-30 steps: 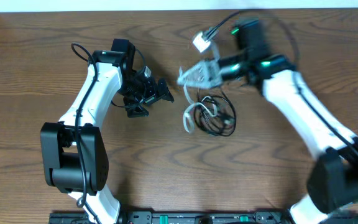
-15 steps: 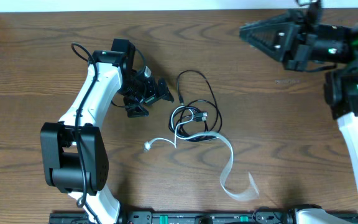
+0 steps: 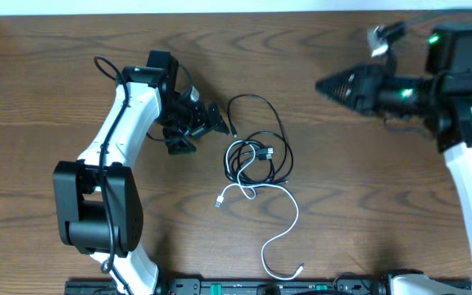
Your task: Untangle cables
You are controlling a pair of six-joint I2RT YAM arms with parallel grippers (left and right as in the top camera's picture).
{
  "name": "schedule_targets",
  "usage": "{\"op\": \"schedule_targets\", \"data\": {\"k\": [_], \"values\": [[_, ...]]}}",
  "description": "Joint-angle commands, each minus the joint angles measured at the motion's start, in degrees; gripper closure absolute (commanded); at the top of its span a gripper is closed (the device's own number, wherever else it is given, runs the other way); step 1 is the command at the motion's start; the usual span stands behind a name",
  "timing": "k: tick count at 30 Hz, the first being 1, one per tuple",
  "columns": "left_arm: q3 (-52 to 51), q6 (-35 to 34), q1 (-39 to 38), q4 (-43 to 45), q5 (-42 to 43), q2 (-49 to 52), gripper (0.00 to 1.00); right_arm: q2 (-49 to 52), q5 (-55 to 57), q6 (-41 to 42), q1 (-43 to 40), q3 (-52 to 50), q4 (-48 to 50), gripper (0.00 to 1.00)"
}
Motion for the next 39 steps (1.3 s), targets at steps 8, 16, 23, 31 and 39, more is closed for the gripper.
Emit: {"op": "schedule_targets", "data": {"k": [8,16,23,31,39], "values": [[-0.2,-0.2,-0.1,2.7,-0.9,0.4,0.01,10.6,27.9,-13.0,19.5,-1.2,-6.1,0.52],[-0.2,-11.3,2.8,-0.3,-13.1,0.4,0.01,25.5,32.2,0.7,26.8,-1.2,-1.9,0.53],[-0.2,-11.2,4.2,-1.0,-13.9,0.4,0.01,36.0,23.8,1.1,29.2,-1.2,4.5,0.54],[-1.3,-11.2,4.1,-1.3,-14.2,0.4,0.01,40.2,23.0,2.4,29.2,-1.2,6.4,0.74],[-1.5,-11.2,4.1,-1.3,-14.3,0.4,0.01,36.5,18.0,0.4,27.3,1.6,4.2,0.99]]}}
